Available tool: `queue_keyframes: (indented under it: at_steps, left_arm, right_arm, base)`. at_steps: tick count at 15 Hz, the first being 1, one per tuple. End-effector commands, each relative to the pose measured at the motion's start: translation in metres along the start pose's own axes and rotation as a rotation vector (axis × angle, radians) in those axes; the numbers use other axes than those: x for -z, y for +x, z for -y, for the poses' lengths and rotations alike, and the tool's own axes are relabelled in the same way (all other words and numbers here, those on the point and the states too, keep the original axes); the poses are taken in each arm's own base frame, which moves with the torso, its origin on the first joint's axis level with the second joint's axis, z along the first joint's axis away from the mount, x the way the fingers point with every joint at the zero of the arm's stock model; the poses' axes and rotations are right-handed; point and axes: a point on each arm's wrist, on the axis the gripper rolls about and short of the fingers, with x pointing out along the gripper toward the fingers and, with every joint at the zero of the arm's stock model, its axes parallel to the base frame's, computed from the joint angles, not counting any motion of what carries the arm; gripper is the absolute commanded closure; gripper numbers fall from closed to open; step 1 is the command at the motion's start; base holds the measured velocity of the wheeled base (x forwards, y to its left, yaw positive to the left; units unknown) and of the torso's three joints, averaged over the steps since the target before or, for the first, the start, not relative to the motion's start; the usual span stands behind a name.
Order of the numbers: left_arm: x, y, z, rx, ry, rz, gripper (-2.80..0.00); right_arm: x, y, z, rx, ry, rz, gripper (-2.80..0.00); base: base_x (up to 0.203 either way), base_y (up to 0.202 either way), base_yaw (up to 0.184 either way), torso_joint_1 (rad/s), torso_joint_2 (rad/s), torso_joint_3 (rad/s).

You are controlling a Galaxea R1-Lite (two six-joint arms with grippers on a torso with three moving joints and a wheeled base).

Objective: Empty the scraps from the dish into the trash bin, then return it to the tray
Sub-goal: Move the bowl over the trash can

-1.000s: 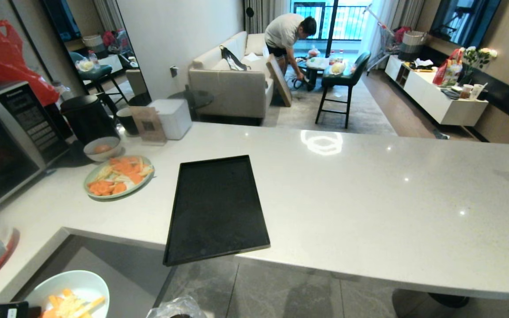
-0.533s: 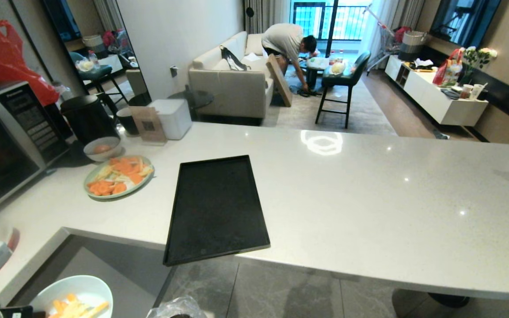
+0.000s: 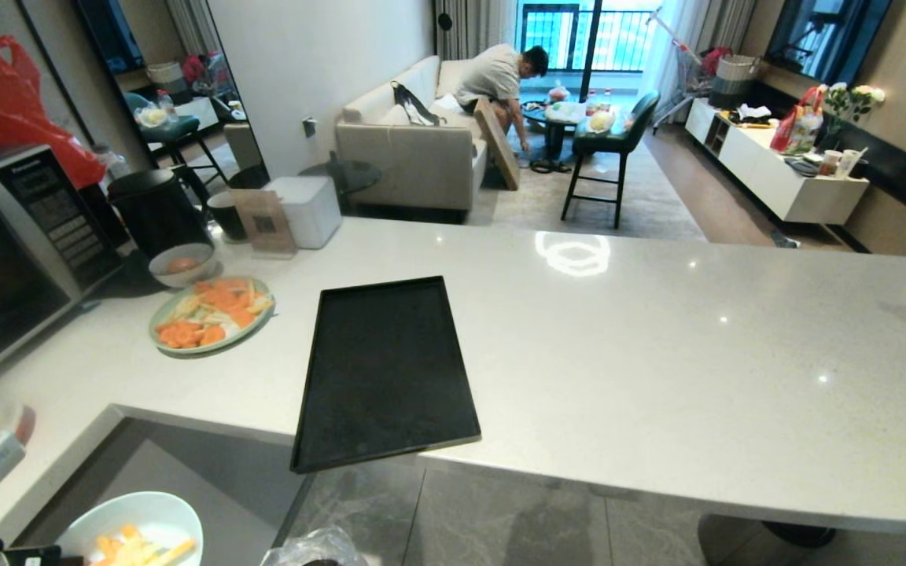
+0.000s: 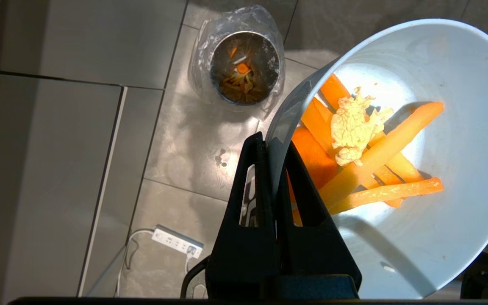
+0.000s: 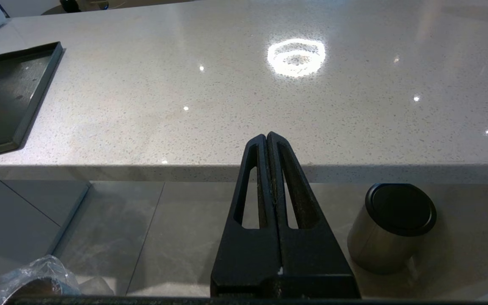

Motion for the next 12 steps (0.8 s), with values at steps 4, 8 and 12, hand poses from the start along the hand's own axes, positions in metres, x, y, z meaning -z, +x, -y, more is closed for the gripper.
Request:
queue_keyframes:
  at_steps: [4, 8, 12]
  left_arm:
    - [0.0028, 0.0007, 0.0002, 0.002, 0.002, -0.009, 0.0]
    - [0.002, 0.0005, 0.0001, 0.0, 0.005, -0.007, 0.0]
    - [0.0027, 0.0011, 0.0001, 0.002, 0.004, -0.012, 0.0]
  right_arm:
    - [0.0, 0.0, 0.0, 0.0, 0.001, 0.0, 0.0]
    - [-0.0001, 0.0001, 0.0, 0.0, 0.001, -0.001, 0.0]
    - [0.0, 0.0, 0.0, 0.0, 0.001, 0.001, 0.0]
  base:
    - [0.0, 0.0, 0.0, 0.0, 0.0, 0.0]
    - [0.0, 0.0, 0.0, 0.0, 0.0, 0.0]
    - [0.0, 0.0, 0.0, 0.0, 0.0, 0.0]
